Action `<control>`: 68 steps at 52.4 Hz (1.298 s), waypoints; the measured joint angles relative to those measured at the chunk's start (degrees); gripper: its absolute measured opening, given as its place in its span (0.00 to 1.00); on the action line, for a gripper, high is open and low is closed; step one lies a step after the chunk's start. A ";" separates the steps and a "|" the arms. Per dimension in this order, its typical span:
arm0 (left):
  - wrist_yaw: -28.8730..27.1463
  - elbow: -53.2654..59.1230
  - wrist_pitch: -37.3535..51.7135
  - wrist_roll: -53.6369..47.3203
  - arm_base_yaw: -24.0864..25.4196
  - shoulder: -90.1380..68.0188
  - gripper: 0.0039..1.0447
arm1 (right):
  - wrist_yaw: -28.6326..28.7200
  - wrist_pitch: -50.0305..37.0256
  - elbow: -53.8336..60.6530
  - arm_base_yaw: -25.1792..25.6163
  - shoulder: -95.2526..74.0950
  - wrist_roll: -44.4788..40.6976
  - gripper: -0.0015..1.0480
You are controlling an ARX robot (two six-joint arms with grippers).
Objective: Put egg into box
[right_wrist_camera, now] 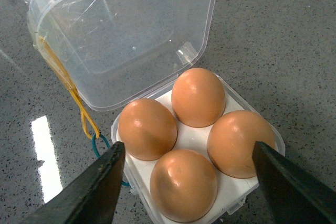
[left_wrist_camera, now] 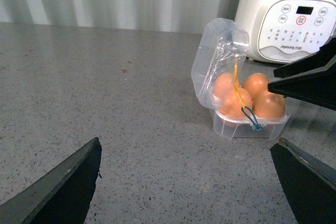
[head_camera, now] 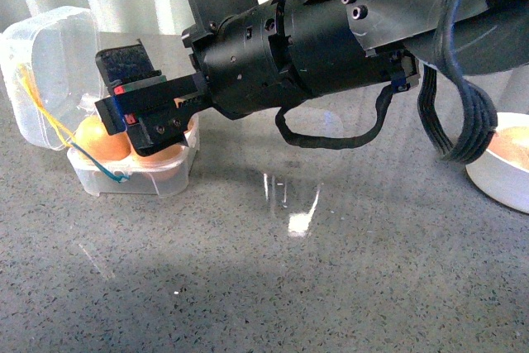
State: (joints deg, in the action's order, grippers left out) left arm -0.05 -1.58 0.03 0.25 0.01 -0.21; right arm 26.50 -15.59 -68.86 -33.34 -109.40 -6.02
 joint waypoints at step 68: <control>-0.02 -0.02 0.00 0.00 -0.02 0.00 0.94 | -36.92 -36.11 52.13 21.90 40.11 6.23 0.08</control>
State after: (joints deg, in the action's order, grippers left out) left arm -0.08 -1.61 0.03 0.25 -0.01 -0.21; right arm -10.41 -51.70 -16.73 -11.44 -69.30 0.21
